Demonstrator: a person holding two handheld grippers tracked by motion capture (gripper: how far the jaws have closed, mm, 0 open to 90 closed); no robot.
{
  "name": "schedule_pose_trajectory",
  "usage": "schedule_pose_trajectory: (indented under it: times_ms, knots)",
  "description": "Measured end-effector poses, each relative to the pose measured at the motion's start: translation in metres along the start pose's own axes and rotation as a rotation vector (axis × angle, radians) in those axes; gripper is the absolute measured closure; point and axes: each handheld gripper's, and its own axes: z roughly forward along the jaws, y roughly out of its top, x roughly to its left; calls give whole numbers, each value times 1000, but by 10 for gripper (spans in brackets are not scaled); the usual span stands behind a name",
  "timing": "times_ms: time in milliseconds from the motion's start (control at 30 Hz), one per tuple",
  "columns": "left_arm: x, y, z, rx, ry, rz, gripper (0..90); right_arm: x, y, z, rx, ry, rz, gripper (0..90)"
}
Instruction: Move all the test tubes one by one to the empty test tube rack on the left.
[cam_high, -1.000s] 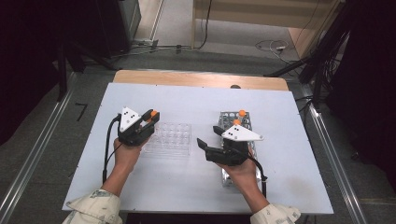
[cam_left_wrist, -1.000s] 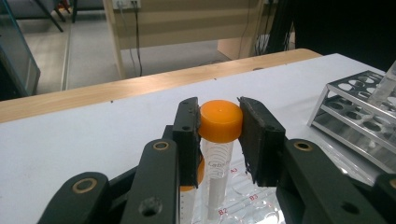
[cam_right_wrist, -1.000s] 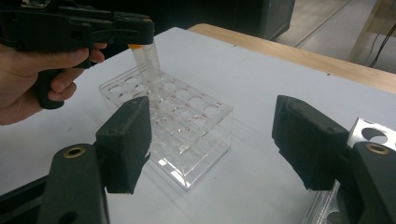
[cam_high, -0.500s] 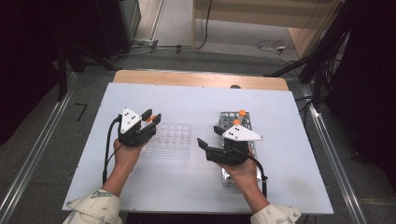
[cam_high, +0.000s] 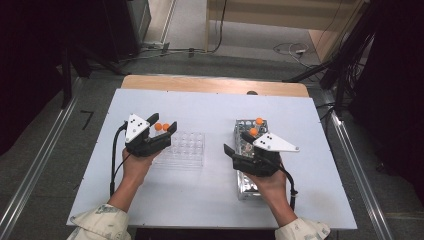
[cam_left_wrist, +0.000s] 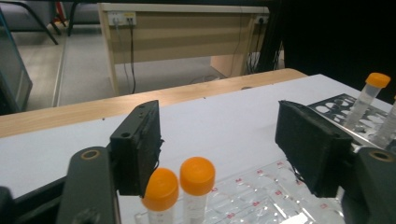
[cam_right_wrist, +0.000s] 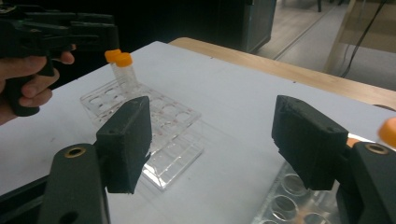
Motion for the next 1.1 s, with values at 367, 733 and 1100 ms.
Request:
schedule_pose_trajectory:
  times_ms: [367, 733, 1100]
  knots:
    - [-12, 4, -1, 11, -46, -2, 256, -19, -4, -15, -10, -52, 8, 274]
    - [-22, 6, -1, 24, -82, -1, 229, -41, -15, -32, -14, -120, 22, 274]
    - [-35, 1, 4, 49, -117, 12, 206, -58, -30, -37, -7, -172, 19, 282]
